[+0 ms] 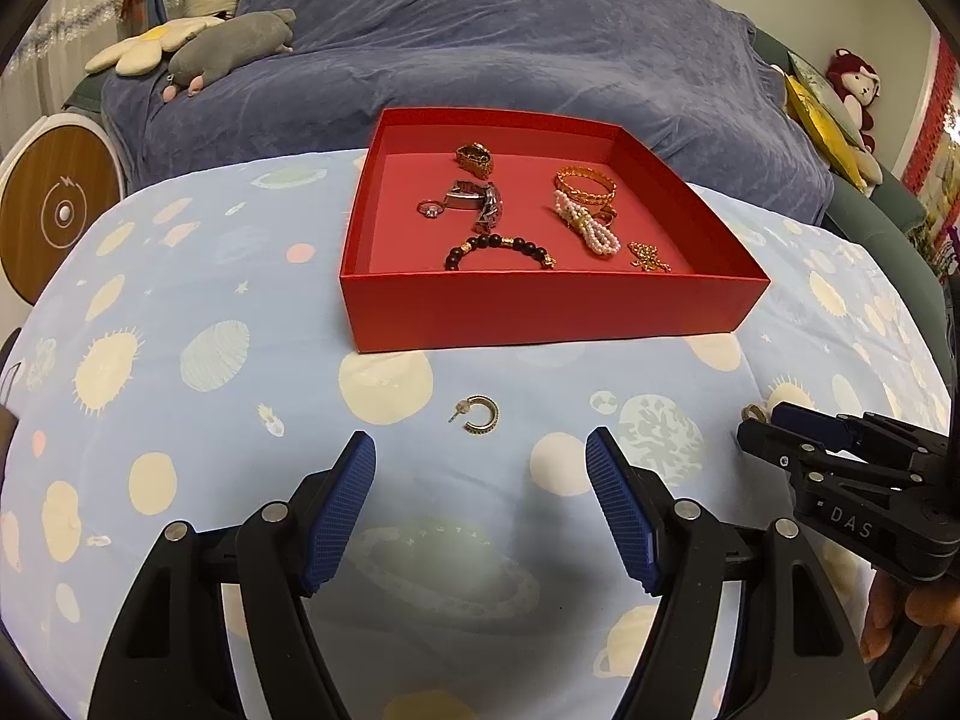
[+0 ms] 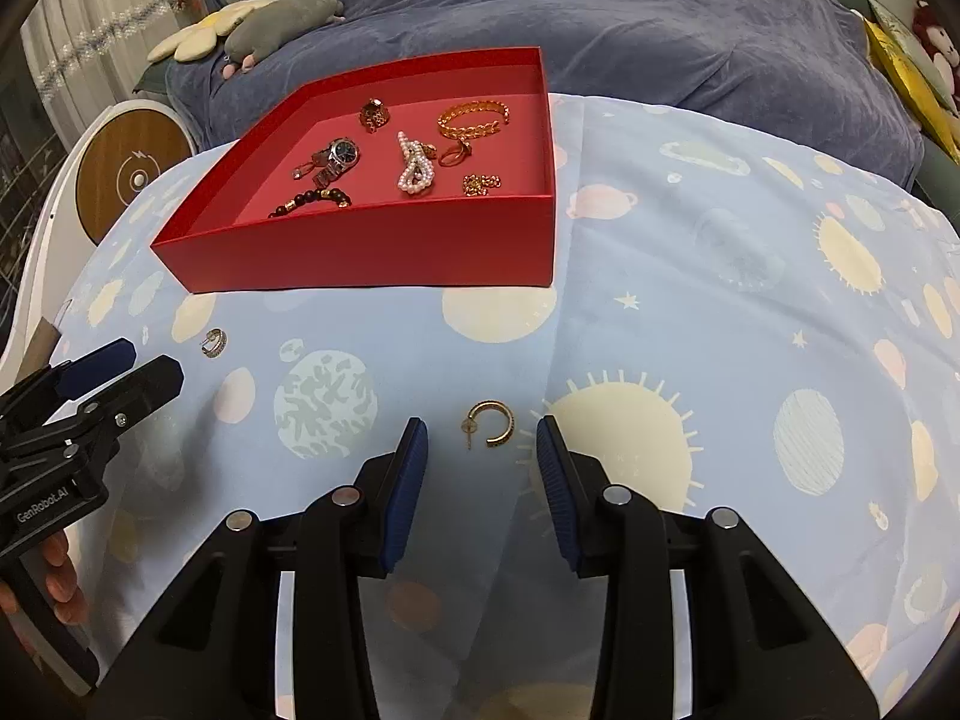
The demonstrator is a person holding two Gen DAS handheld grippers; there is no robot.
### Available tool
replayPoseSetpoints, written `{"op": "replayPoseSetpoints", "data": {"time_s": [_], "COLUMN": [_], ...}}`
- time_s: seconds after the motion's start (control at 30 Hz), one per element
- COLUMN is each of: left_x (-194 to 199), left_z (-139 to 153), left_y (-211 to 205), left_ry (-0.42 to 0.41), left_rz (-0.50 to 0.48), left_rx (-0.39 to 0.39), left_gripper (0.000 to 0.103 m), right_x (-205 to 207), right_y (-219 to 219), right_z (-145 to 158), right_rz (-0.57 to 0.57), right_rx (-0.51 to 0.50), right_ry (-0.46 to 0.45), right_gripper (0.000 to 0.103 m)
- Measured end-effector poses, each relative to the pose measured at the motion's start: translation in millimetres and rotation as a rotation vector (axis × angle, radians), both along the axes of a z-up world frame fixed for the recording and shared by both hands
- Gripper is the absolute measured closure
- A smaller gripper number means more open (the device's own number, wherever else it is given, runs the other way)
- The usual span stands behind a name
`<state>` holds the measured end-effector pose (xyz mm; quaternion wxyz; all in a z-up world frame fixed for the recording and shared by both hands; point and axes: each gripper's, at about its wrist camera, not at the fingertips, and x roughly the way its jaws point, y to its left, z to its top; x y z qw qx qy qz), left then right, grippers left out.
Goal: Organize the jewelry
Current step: 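Move the right gripper to the gold hoop earring and close on it, then carry the gold hoop earring with the right gripper over the red box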
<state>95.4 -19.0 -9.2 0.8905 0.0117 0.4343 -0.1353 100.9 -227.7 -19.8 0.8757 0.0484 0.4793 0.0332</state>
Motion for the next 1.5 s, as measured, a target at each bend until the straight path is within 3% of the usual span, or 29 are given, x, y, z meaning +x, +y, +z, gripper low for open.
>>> {"op": "replayPoseSetpoints", "data": {"time_s": [0.13, 0.37, 0.67, 1.1, 1.5], "left_x": [4, 14, 25, 26, 22], "left_z": [-1, -8, -25, -25, -20], "left_y": [3, -1, -7, -12, -13], "left_ry": [0.001, -0.009, 0.007, -0.025, -0.011], "left_rz": [0.010, 0.008, -0.011, -0.016, -0.018], "left_rx": [-0.002, 0.017, 0.044, 0.080, 0.056], "left_gripper": [0.033, 0.033, 0.059, 0.085, 0.085], "right_x": [3, 1, -1, -2, -3], "right_y": [4, 7, 7, 10, 16], "right_z": [-1, 4, 11, 11, 13], "right_rz": [0.008, 0.020, 0.029, 0.036, 0.050], "right_rx": [-0.020, -0.011, 0.030, 0.036, 0.045], "right_ry": [-0.004, -0.013, -0.017, -0.012, -0.017], "right_gripper": [0.085, 0.085, 0.085, 0.085, 0.085]}}
